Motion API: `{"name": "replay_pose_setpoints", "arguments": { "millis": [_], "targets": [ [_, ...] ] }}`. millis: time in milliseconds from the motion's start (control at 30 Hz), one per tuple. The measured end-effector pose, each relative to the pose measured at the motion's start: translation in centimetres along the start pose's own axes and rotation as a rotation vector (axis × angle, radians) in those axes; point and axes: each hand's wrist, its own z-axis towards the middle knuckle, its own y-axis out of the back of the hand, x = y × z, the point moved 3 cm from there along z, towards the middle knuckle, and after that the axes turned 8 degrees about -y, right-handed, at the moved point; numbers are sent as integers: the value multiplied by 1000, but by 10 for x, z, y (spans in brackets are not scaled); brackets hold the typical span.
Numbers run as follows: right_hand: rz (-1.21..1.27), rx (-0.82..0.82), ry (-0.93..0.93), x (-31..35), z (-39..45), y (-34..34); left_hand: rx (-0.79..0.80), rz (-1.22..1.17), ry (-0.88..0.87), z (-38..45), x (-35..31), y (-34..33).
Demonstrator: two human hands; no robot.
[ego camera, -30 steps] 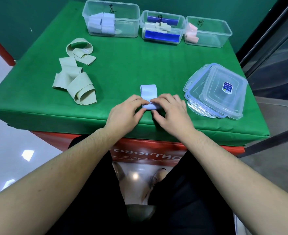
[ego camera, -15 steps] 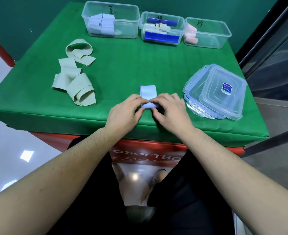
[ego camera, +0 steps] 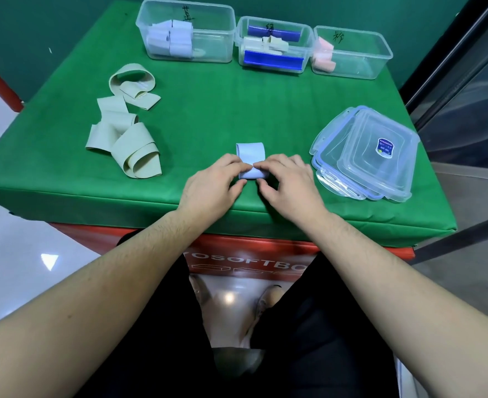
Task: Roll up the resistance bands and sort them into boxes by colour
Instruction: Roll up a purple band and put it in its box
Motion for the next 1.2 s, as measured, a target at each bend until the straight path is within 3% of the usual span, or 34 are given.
{"name": "replay_pose_setpoints", "arguments": {
  "millis": [167,367,867,1200],
  "targets": [
    [-10,-30,3,0,-1,1,31,33,11,3,0,0],
    [-9,44,-26,0,10,1,63,45,19,11,2,0],
    [22,-47,64,0,-29,4,-90,-41,-89,-26,-4,4],
    [8,-61,50,2,-32,4,-24,-32,-62,-28,-7,4]
  ]
}}
